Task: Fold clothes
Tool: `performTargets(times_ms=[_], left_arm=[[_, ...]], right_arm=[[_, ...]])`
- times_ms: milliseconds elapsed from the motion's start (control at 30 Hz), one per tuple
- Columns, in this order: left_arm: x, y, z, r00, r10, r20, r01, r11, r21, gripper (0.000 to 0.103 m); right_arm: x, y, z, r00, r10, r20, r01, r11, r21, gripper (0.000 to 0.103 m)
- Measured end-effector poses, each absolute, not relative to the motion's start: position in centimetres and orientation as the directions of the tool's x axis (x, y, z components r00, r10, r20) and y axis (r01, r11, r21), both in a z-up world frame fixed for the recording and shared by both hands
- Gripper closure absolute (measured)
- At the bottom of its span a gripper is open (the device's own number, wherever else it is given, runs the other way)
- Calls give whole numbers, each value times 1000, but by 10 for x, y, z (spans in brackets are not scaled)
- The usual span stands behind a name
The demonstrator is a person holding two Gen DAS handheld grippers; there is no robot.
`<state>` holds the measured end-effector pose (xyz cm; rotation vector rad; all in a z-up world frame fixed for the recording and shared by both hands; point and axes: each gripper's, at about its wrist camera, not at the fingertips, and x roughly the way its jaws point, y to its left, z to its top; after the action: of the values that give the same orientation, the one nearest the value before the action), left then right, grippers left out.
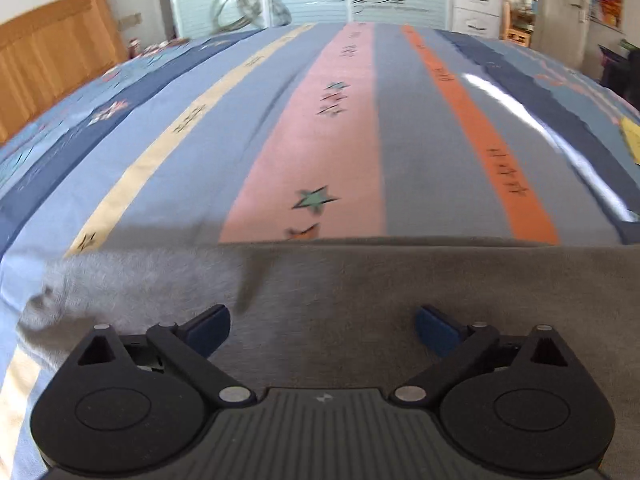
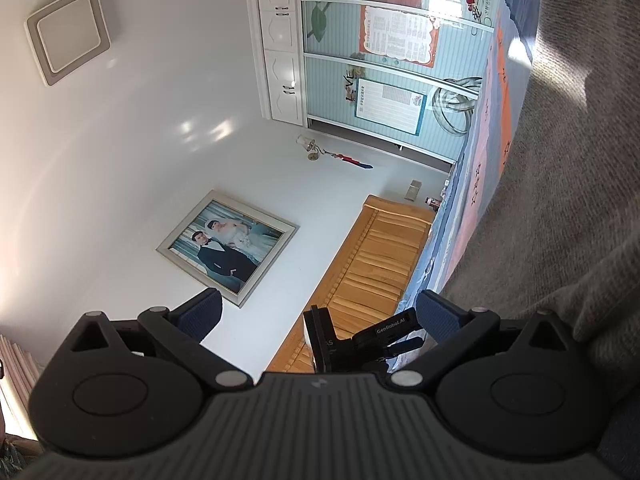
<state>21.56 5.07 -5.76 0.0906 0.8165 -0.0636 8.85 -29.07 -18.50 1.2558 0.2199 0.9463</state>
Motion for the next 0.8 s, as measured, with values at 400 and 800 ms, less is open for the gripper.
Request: performTargets(times_ms=[400, 800], left_arm=[[258, -45, -84, 632, -140, -762, 227, 974, 9, 0], [199, -87, -60, 591, -231, -773, 332, 943, -28, 4]], right_arm=[[91, -293, -191, 619, 696, 366, -479, -35, 877, 0], [91, -300, -194, 618, 666, 417, -474, -107, 874, 0]])
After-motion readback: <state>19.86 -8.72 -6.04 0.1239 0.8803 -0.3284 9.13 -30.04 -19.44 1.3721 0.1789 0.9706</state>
